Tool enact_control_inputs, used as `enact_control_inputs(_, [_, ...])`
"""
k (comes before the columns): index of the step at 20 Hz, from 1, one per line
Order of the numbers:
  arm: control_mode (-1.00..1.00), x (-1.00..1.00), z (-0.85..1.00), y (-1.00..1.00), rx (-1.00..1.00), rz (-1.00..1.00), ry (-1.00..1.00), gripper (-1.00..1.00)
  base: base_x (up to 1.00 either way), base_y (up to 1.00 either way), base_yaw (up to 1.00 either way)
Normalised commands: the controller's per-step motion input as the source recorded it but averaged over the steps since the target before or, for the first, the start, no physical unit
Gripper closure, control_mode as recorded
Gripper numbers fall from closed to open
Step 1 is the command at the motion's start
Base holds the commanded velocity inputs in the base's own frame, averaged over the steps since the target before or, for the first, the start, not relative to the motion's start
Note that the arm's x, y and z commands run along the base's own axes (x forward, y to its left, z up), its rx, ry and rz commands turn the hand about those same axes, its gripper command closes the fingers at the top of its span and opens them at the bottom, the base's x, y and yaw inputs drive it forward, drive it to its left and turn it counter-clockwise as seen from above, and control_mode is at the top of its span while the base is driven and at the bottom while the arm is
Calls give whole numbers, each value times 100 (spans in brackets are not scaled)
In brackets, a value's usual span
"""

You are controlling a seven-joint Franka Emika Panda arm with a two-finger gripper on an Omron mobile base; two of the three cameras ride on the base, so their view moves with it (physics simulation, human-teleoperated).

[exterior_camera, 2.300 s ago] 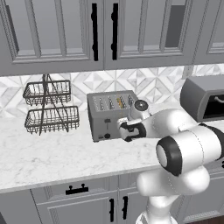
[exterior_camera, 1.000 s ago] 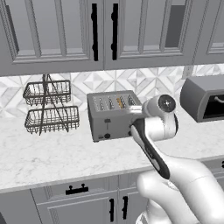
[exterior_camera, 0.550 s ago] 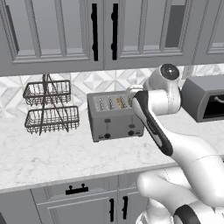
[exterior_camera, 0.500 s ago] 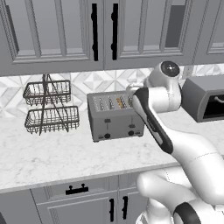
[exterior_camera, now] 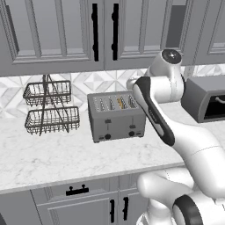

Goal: Start the toaster. Once the lever pops up, take the bread to the plate on the dining counter.

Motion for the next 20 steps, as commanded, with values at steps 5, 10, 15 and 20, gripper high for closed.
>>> enact_control_inputs(5, [-100, 0, 0, 0, 0, 0, 0, -100, 0, 0, 0])
enact_control_inputs(10, [-100, 0, 0, 0, 0, 0, 0, -100, 0, 0, 0])
enact_control_inputs(15, [-100, 0, 0, 0, 0, 0, 0, -100, 0, 0, 0])
enact_control_inputs(20, [-100, 0, 0, 0, 0, 0, 0, -100, 0, 0, 0])
